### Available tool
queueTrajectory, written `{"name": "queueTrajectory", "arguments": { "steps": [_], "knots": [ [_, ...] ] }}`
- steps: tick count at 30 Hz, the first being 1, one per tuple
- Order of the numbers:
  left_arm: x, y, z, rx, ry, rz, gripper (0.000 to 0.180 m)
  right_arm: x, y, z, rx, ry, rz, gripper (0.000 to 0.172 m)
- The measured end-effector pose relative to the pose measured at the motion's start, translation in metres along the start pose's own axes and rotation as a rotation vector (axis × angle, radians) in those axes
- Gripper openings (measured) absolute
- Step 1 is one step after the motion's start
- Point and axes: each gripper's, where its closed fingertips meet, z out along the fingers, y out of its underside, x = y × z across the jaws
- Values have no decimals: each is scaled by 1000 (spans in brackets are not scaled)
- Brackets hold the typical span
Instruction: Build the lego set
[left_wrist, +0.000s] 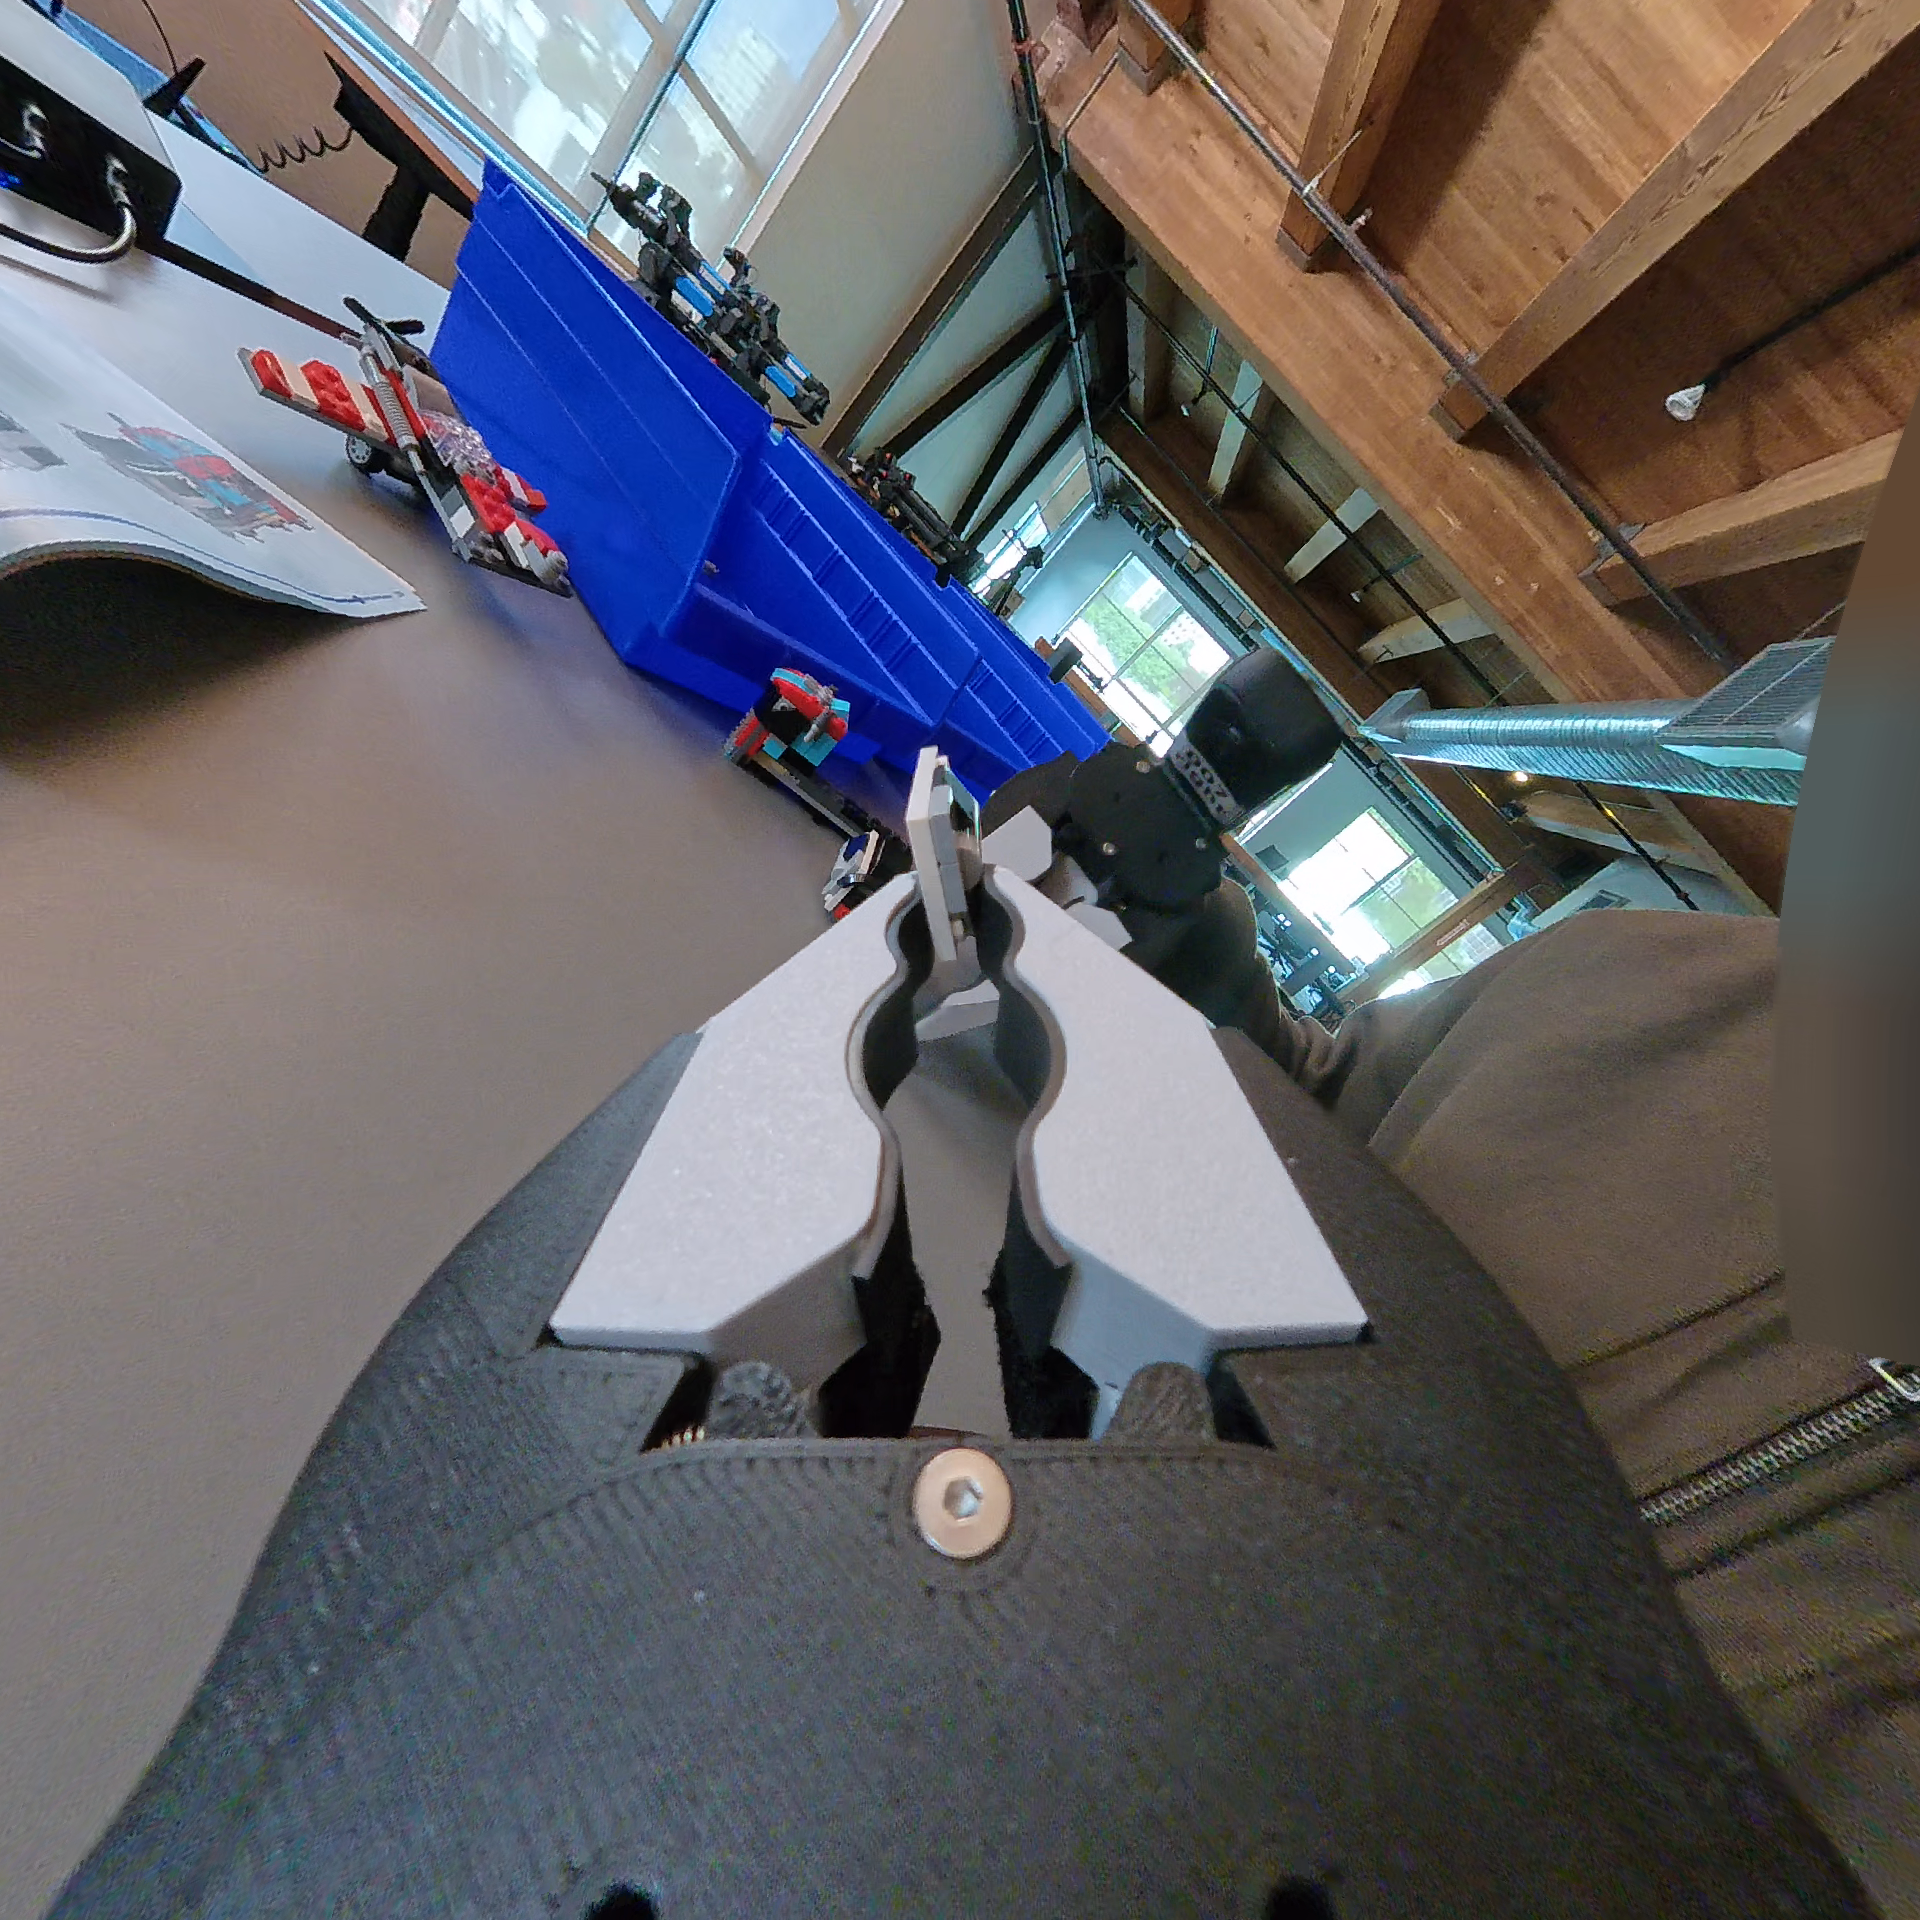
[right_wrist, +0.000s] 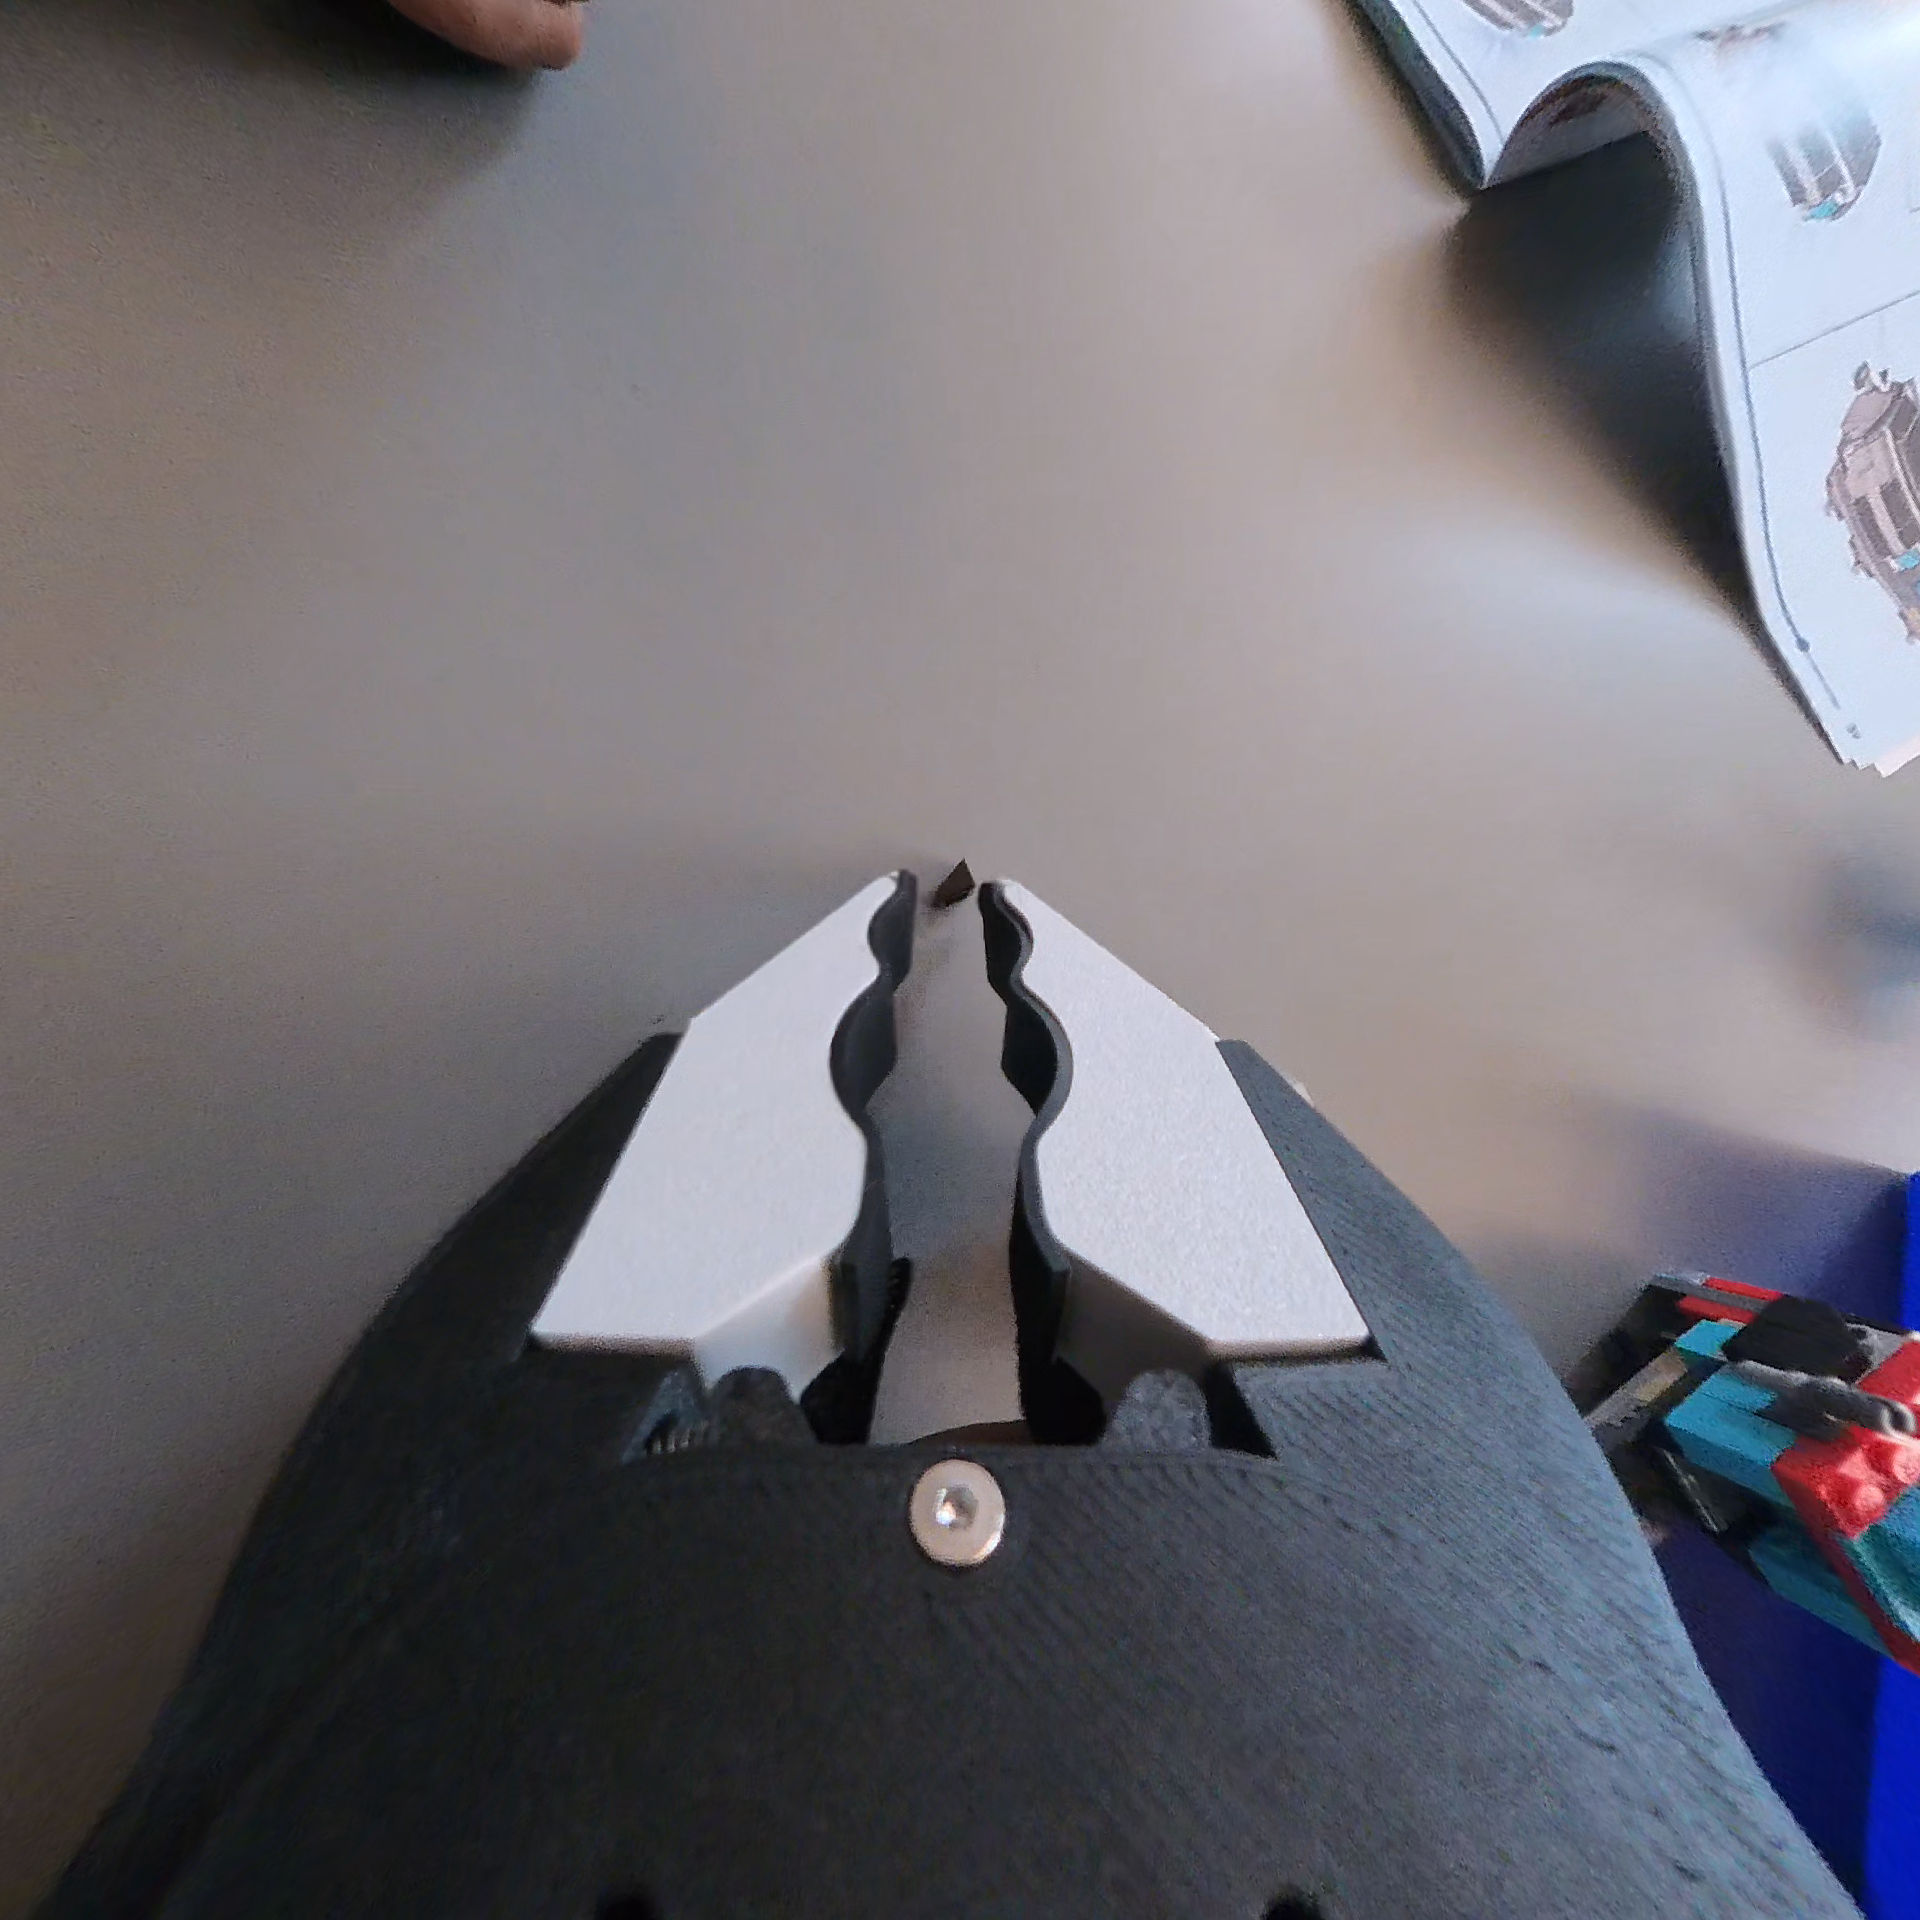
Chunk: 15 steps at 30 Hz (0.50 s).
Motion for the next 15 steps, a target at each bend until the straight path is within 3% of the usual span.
{"name": "queueTrajectory", "arguments": {
  "steps": [7,15],
  "knots": [
    [1,1,0,-1,2,6,7,-23,-10,2,75,-96,-144,5],
    [2,2,1,-8,3,12,7,-29,-9,8,63,-183,-84,6]
  ]
}}
